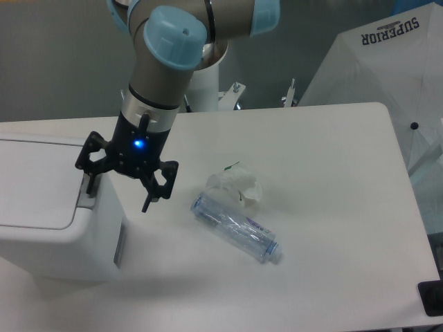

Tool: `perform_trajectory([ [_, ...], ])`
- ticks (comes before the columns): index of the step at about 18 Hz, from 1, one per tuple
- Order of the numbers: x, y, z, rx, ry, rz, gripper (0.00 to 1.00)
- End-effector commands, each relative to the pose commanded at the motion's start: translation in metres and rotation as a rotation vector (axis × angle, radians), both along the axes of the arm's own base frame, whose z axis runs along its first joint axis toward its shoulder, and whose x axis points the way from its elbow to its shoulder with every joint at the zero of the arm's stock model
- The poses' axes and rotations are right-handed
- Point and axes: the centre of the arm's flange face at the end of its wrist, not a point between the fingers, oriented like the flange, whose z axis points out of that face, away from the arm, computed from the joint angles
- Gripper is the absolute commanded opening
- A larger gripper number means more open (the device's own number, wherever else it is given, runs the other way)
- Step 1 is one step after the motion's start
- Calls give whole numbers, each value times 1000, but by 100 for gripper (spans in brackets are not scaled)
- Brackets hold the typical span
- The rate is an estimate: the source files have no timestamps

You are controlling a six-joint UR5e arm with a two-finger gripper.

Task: Open the trash can

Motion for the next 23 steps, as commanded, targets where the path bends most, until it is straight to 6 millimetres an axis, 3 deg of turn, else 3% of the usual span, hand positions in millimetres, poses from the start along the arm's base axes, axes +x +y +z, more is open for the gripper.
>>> perform_trajectory([
  [4, 0, 0, 1, 0, 0, 0, 100],
  [11, -9, -2, 20, 35, 39, 12, 100],
  [12, -16, -6, 20, 31, 54, 25, 100],
  [13, -39, -18, 23, 29, 81, 68, 100],
  [18, -106, -59, 22, 21, 141, 143, 100],
  [19, -126, -76, 13, -5, 195, 106, 100],
  [23, -168, -119, -14, -125, 325, 36, 100],
])
